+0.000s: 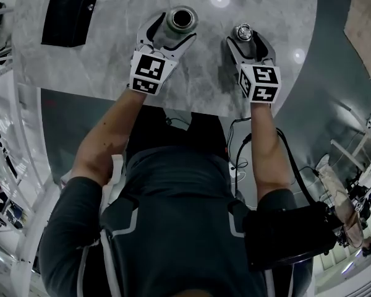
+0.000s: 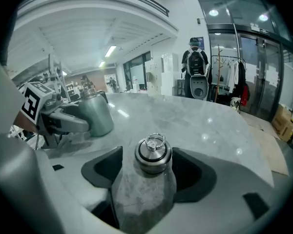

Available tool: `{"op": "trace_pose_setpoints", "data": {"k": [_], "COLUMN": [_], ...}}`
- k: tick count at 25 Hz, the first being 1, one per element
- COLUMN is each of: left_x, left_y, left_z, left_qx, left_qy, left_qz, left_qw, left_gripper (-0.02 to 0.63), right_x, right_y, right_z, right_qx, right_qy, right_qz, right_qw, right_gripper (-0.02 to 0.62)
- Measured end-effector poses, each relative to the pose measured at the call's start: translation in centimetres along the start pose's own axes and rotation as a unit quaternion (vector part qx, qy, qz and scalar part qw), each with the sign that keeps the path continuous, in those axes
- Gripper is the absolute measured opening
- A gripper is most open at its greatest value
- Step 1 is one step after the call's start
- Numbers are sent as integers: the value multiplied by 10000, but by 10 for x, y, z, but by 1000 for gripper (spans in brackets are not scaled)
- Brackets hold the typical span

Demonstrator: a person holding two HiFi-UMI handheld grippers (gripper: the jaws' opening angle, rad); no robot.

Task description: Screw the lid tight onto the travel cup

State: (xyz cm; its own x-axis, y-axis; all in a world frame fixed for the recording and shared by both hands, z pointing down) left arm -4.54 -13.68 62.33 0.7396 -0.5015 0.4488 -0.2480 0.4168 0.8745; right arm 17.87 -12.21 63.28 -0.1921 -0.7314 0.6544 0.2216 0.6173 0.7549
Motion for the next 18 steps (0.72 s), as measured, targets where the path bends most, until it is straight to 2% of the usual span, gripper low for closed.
{"op": "trace_pose_setpoints", "data": {"k": [4, 9, 11, 18], "left_x": [10, 15, 15, 15], "left_y": [0, -1, -1, -2], "left_z": [3, 2, 1, -1], "left_qx": [34, 267, 326, 313], "left_qy": [-27, -74, -84, -117], "left_qz": [2, 8, -3, -9], "left_qw": [10000, 9996, 9994, 9994], "left_gripper": [385, 374, 367, 367], "right_x": [7, 10, 11, 11], "right_y": [0, -1, -1, -1], "right_z": [-1, -5, -5, -6], "right_qx": [-47, -21, -65, -116], "right_qy": [92, 200, 257, 252], "right_qz": [33, 79, 87, 141], "right_qw": [9999, 9998, 9996, 9995], "right_gripper": [314, 311, 277, 273]}}
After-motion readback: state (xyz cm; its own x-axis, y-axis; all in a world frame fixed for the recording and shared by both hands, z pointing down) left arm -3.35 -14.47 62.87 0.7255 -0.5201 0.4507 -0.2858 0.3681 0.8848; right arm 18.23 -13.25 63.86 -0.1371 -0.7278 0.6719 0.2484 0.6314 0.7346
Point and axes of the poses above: the fingertips, and each gripper's own axes: x forward along the fingers, z to its left, y out of its underside, the point moved 7 cm from there along -x, backward along the fingers, and after that the axes turned 12 degrees about y, right-handed, at the moved point
